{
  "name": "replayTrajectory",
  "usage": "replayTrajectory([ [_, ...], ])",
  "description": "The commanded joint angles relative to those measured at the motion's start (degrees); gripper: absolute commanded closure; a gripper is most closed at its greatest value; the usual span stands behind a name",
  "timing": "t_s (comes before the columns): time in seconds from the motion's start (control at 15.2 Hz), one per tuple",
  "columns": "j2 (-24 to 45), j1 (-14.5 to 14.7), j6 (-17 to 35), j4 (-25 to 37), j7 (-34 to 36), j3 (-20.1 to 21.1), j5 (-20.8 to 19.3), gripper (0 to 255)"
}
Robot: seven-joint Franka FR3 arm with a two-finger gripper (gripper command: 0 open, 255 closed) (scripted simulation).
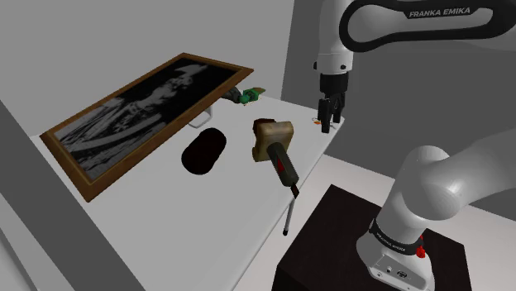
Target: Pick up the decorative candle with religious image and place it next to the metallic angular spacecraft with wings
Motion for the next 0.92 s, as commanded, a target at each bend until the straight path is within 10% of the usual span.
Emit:
replayTrajectory([
  [0.0,0.00,0.00,0.00,0.00,0.00,0.00,0.00,0],
  [0.86,-3.82,-3.85,27.19,-6.93,44.55,28.45,10.21,0],
])
